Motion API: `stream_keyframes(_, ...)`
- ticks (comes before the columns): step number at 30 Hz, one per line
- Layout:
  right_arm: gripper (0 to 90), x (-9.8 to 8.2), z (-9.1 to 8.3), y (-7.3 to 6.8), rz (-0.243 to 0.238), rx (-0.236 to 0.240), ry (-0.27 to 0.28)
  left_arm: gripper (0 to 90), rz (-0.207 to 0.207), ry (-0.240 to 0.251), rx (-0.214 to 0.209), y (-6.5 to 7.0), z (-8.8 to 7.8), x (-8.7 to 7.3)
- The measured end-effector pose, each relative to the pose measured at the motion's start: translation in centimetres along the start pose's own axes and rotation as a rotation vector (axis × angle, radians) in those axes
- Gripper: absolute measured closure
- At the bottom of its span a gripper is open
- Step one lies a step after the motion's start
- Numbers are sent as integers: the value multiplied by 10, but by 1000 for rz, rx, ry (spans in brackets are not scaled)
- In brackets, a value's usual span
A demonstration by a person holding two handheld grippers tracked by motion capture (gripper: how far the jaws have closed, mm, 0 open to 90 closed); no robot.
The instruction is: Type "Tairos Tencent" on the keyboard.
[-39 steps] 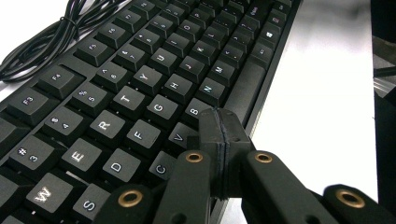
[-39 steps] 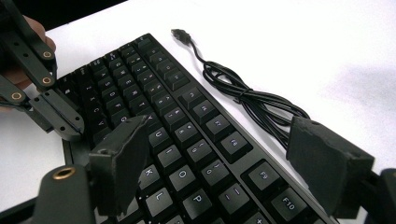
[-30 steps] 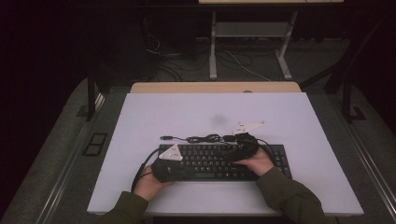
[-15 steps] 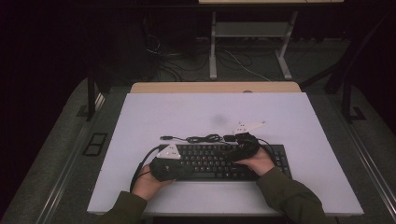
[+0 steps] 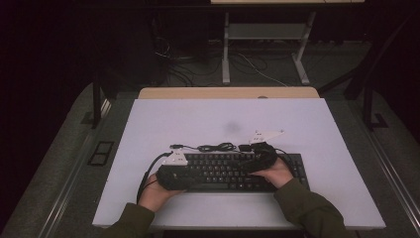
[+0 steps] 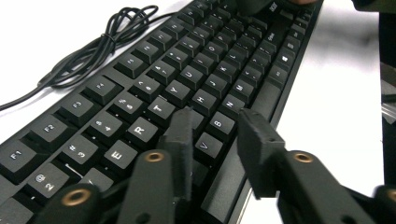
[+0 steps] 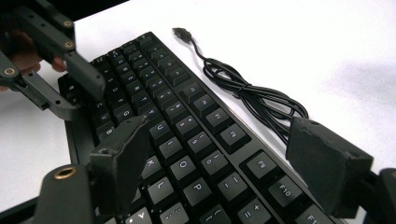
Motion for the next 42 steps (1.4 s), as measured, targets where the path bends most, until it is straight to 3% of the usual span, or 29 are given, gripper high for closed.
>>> stream_keyframes(15,249,-10,-21,-3,16,30,23,311,-31,23,23,-5,2,5)
stream_keyframes(25,330,-20,-34,-8,6,47,16,217,-45,47,41,-10,-1,9)
stream_keyframes(34,517,-28,-46,-12,-24,44,13,190,-50,60,50,-12,0,11)
stream_keyframes(42,705,-39,-52,-15,-21,82,-16,180,-46,62,54,-14,1,11)
Point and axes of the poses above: each handheld gripper's, and its own axes: z roughly forward along the jaws, x roughly out of its top, y roughly to its right, the point moved 9 cm from there along z, roughly forward along the jaws, and after that the axes turned 2 degrees about -y, right-handed, at the moved point
